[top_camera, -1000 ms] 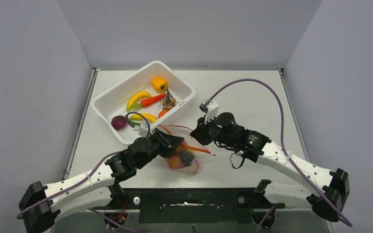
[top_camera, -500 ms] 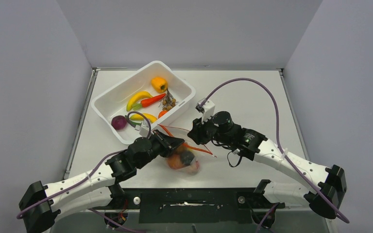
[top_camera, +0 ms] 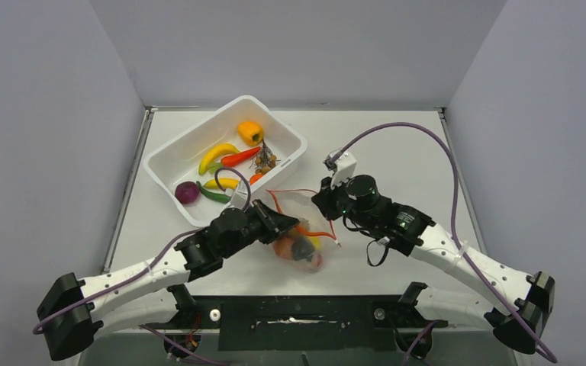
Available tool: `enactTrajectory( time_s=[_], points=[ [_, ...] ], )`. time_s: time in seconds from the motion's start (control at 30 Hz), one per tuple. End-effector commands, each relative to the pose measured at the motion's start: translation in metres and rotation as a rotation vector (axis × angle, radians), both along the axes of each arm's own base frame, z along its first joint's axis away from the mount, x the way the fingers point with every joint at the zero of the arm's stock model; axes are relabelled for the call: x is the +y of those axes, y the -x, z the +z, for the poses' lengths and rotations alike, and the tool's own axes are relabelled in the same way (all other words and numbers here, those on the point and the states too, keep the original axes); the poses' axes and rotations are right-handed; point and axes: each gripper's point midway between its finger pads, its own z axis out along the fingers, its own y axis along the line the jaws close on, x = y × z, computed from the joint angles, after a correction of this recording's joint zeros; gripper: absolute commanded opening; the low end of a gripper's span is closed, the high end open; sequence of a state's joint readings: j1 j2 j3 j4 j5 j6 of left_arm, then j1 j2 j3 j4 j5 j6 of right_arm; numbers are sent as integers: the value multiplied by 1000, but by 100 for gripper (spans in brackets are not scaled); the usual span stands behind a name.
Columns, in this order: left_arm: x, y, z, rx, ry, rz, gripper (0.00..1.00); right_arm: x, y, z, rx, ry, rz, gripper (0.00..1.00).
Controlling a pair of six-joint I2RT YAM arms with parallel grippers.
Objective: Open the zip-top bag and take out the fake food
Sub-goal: Open the zipper of the food storage bag at the center of the board.
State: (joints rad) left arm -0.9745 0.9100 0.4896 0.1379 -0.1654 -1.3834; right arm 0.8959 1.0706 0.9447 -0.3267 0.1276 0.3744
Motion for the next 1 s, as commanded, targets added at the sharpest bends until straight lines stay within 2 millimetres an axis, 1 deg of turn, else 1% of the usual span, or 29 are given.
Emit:
enactTrajectory(
  time_s=[0.0,0.13,0.2,0.23,0.3,0.37,0.43,0.5,0.57,0.63,0.73,0.77,0.8,0.83,0.87,0.97],
  points=[
    [-42,-2,74,-174,97,-151,0,-55,-30,42,-104,-62,-257,0],
    [-78,-15,99,-233,127,-240,0,-113,-42,55,-131,-71,-424,0],
    [-94,-25,111,-261,149,-269,0,-143,-42,68,-173,-55,-511,0],
    [-105,-31,111,-262,152,-300,0,-158,-40,77,-199,-52,-549,0],
    [-121,-39,120,-286,167,-353,0,-175,-34,92,-237,-33,-589,0],
    [-134,-46,125,-302,176,-409,0,-184,-28,98,-251,-7,-596,1],
    [-140,-51,121,-293,192,-444,0,-182,-24,90,-226,24,-565,2],
    [-132,-59,104,-271,187,-433,0,-175,-22,72,-174,30,-540,2],
    [-116,-67,76,-226,147,-384,0,-165,-21,51,-104,7,-525,2],
    [-94,-73,45,-171,91,-332,0,-146,-21,34,-37,-55,-480,2],
    [-61,-74,-1,-80,-16,-271,0,-116,-23,14,52,-154,-417,2],
    [-52,-72,-11,-63,-44,-259,0,-108,-24,6,81,-170,-406,2],
    [-44,-71,-21,-41,-72,-250,0,-101,-26,3,95,-185,-397,2],
    [-37,-68,-29,-19,-91,-247,0,-93,-27,1,103,-188,-384,2],
    [-31,-66,-34,0,-113,-242,3,-86,-28,0,105,-187,-369,2],
    [-14,-60,-36,5,-176,-219,18,-65,-32,3,93,-155,-338,2]
  ],
)
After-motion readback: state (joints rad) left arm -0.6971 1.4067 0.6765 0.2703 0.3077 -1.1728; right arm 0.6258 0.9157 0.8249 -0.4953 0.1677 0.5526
